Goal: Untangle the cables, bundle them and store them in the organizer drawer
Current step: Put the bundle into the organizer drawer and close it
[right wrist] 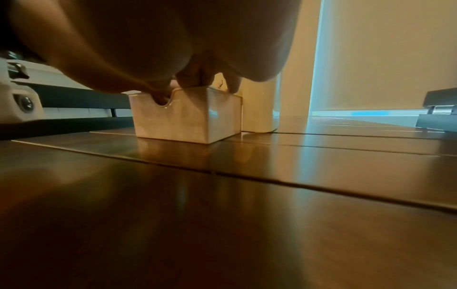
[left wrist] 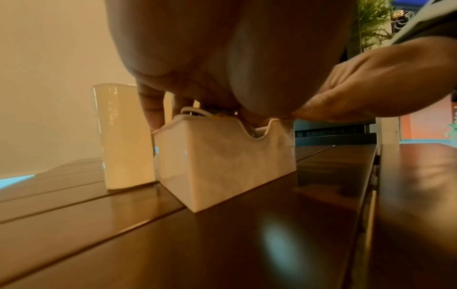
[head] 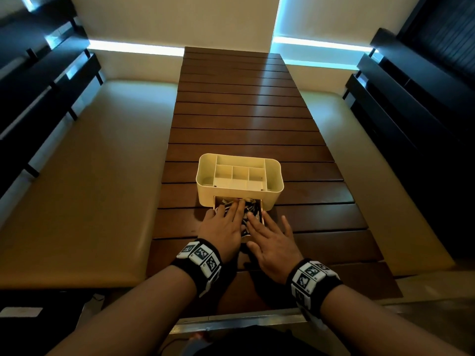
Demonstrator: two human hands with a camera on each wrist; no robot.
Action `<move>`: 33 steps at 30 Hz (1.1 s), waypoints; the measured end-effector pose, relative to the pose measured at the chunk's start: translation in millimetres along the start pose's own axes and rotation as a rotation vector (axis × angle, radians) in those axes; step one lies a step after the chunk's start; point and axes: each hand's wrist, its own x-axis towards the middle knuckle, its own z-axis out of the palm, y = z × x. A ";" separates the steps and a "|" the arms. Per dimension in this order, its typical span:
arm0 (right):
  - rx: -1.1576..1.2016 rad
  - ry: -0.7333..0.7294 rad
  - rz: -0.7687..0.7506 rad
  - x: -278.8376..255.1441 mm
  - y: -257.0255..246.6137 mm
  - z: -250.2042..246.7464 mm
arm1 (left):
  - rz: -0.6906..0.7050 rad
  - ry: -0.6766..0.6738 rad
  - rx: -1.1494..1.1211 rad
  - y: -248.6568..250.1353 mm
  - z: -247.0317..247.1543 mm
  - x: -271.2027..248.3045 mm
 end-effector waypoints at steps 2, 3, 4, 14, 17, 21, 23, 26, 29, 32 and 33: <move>-0.011 -0.018 -0.013 0.6 0.6 -3.4 | -0.004 -0.008 0.004 0.2 -0.9 -0.2; -0.017 0.002 -0.029 1.9 1.8 -9.0 | -0.001 -0.016 0.012 0.6 -1.2 0.3; -0.014 0.072 -0.051 3.9 3.6 -14.8 | 0.002 -0.022 0.019 0.8 -1.2 1.1; 0.067 0.372 0.128 62.4 16.0 -64.6 | -0.001 -0.006 0.015 -1.2 0.6 4.9; 0.091 0.224 0.149 73.5 21.8 -67.1 | 0.009 0.003 0.011 -1.9 1.2 3.6; 0.159 0.155 0.149 80.6 31.6 -74.8 | 0.004 0.014 0.016 -2.9 1.6 3.4; 0.210 0.134 0.110 77.9 35.5 -74.3 | 0.004 0.035 0.017 -2.7 2.2 3.4; 0.287 0.160 0.048 66.9 39.6 -68.5 | 0.003 0.079 0.009 -1.0 5.9 3.6; 0.371 0.167 0.023 57.1 43.3 -64.1 | -0.004 0.061 0.025 -0.2 8.0 3.1; 0.400 0.156 0.011 53.4 43.0 -65.3 | 0.021 0.063 0.035 -0.8 7.8 4.8; 0.385 0.142 0.017 54.2 42.6 -66.8 | 0.040 0.077 0.026 -1.6 7.7 5.5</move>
